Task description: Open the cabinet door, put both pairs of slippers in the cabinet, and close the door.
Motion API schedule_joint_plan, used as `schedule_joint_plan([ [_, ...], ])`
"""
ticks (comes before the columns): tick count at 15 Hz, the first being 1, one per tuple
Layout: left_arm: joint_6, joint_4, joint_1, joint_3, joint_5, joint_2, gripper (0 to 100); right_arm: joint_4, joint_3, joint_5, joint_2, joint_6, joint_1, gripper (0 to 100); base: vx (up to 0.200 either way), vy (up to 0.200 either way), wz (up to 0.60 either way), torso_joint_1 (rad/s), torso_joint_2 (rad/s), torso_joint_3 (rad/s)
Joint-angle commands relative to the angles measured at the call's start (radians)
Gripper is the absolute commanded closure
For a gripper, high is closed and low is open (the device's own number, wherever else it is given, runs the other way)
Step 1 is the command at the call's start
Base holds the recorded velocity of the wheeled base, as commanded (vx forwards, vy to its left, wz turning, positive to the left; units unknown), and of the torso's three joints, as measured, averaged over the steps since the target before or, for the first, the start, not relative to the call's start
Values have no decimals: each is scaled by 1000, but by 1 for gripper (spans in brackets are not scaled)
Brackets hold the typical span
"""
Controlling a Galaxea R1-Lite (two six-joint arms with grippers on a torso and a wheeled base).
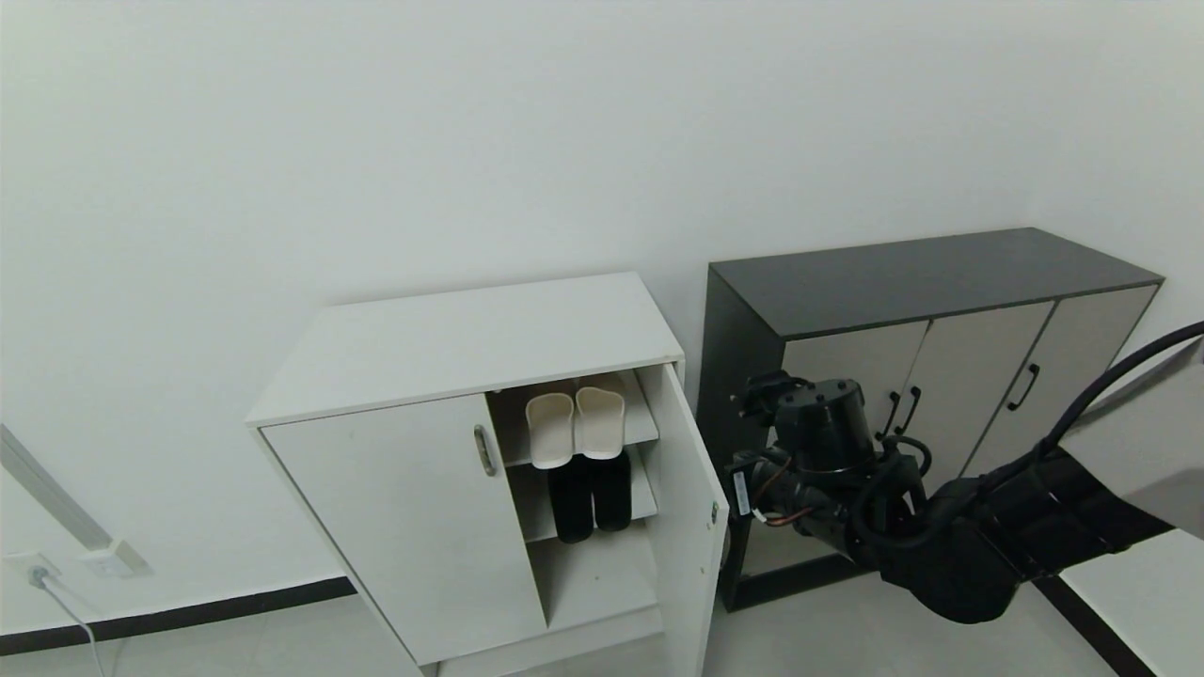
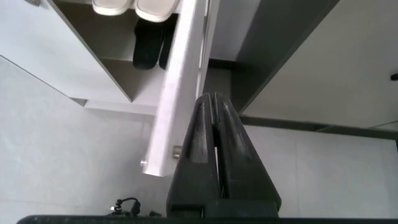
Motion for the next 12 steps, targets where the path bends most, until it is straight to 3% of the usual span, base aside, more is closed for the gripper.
schedule_joint_plan([
  [1,-1,0,0,0,0,1,100,-5,0,3,26,1,1,100,0,0,0,0,0,0],
  [12,-1,0,0,0,0,1,100,-146,30,88,66,9,63,100,0,0,0,0,0,0],
])
